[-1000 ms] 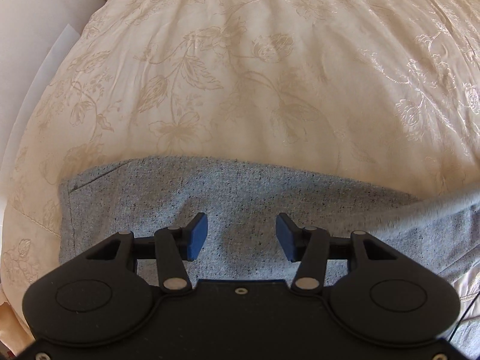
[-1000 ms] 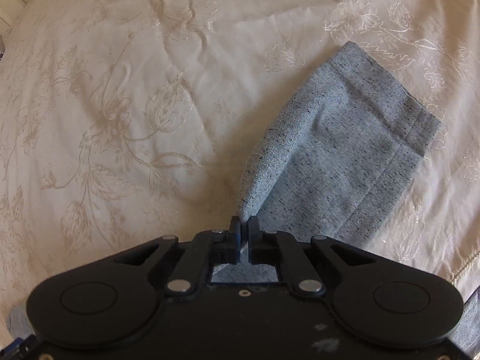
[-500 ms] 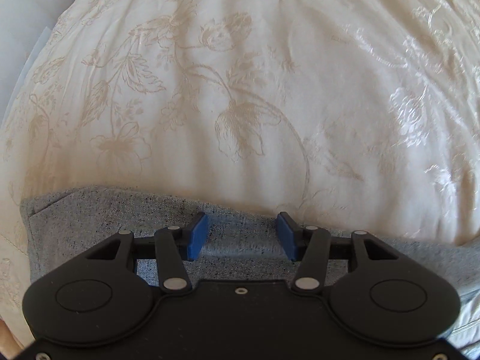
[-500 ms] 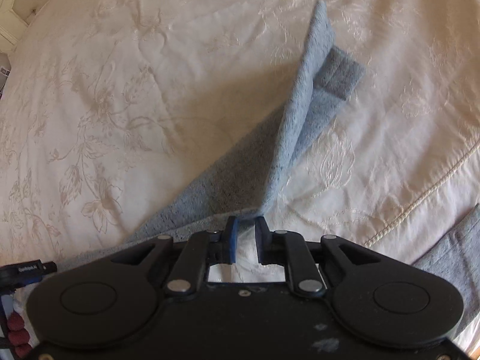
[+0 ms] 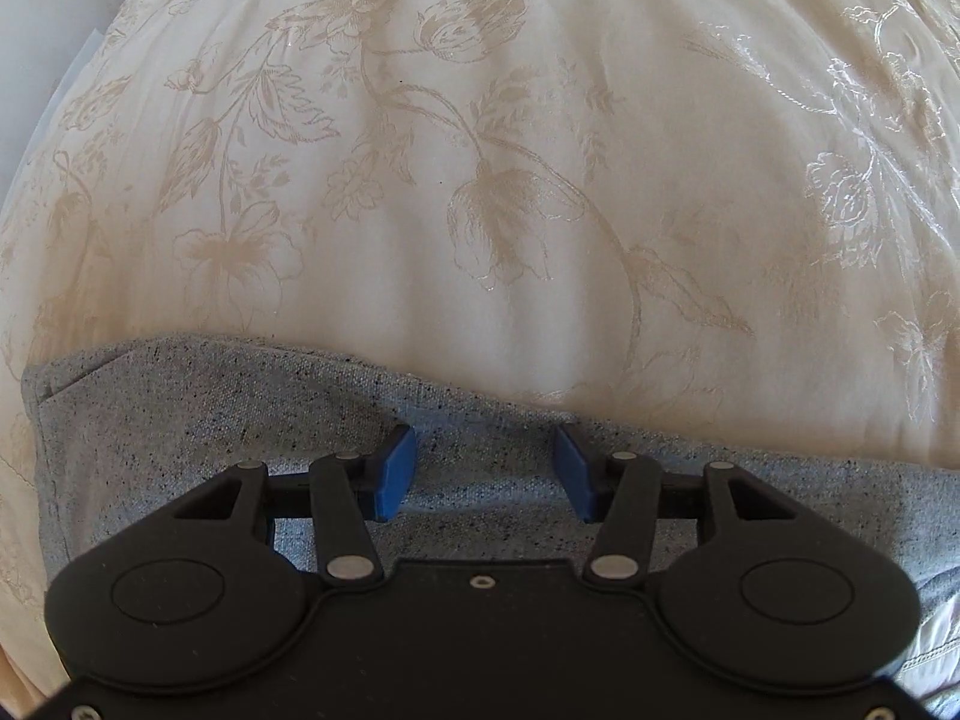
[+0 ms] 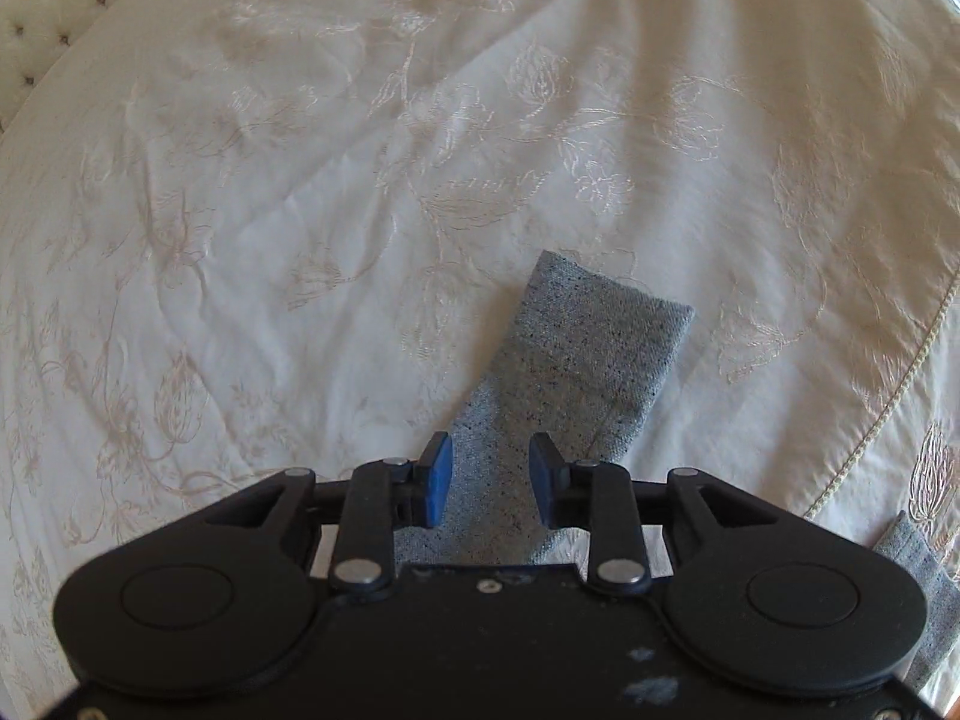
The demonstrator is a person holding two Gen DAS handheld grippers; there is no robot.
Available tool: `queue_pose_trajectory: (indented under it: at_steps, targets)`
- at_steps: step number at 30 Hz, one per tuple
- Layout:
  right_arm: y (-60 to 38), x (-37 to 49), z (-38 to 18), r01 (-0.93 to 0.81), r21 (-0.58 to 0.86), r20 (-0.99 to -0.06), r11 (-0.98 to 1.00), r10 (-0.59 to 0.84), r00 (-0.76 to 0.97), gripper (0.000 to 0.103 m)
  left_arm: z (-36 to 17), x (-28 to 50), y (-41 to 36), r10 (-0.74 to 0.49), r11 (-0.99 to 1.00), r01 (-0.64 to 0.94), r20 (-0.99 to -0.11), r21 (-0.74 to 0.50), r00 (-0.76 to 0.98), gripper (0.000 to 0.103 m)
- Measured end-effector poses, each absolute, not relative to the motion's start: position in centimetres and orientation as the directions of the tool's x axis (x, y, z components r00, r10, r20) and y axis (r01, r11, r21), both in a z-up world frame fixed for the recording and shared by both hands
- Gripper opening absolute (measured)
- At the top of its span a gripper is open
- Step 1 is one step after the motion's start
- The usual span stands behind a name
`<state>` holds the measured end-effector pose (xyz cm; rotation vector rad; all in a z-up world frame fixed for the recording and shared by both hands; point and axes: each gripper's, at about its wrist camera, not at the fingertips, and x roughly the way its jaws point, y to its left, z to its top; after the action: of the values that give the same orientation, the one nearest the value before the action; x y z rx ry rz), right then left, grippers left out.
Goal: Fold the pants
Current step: 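Close the right tool on the cuff while the left tool closes on the waistband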
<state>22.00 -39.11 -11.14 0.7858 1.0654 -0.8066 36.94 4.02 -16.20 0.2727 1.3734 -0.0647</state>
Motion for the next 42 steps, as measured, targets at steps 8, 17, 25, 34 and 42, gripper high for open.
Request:
queue_pose_trajectory:
  at_steps: [8, 17, 25, 34, 42]
  targets:
    - [-40.1, 17.6, -11.2, 0.882, 0.219, -0.944, 0.418, -0.137, 0.299, 0.032, -14.9, 36.4, 4.9, 0.088, 0.975, 0.182, -0.973, 0.128, 0.214, 0.058]
    - [-40.7, 18.1, -14.6, 0.897, 0.207, -0.963, 0.391, -0.079, 0.256, 0.036, -12.5, 34.9, 6.7, 0.076, 0.98, 0.159, -0.966, 0.118, 0.246, 0.058]
    - [-38.6, 18.7, -11.8, 0.831, 0.252, -0.93, 0.496, -0.113, 0.35, 0.004, -10.5, 35.4, 9.2, 0.036, 0.996, 0.076, -0.971, 0.055, 0.236, 0.058]
    - [-37.8, 13.7, -7.6, 0.765, 0.284, -0.909, 0.579, -0.092, 0.407, 0.004, -10.1, 37.8, 9.3, -0.017, 0.999, -0.024, -0.978, -0.022, 0.206, 0.058]
    - [-36.5, 11.1, -12.3, 0.785, 0.222, -0.949, 0.578, -0.058, 0.31, 0.004, -12.0, 39.0, 8.0, -0.032, 0.992, -0.116, -0.989, -0.05, 0.146, 0.058]
